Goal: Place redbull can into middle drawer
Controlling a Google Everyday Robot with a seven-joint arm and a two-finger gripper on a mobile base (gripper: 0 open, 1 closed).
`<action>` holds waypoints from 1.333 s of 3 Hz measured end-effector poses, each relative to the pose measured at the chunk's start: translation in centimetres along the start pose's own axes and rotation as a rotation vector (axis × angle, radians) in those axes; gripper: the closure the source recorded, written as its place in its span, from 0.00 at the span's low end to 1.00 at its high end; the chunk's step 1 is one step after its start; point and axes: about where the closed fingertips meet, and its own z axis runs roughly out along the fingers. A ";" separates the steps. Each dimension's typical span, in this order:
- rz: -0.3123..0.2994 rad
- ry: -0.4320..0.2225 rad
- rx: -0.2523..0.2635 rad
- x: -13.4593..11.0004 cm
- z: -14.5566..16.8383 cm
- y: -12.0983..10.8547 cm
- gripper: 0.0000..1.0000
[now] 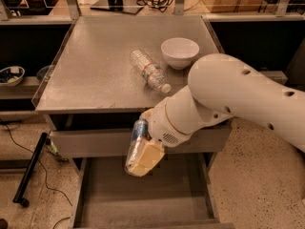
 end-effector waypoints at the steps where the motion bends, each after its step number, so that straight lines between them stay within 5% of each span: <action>1: 0.039 0.014 -0.007 1.4 1.3 0.7 1.00; 3: 0.167 0.067 0.007 6.4 3.8 0.9 1.00; 4: 0.169 0.066 0.002 6.4 3.9 1.0 1.00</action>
Offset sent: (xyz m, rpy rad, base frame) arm -0.0057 -0.0249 -0.0716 -0.0281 0.0857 -0.1482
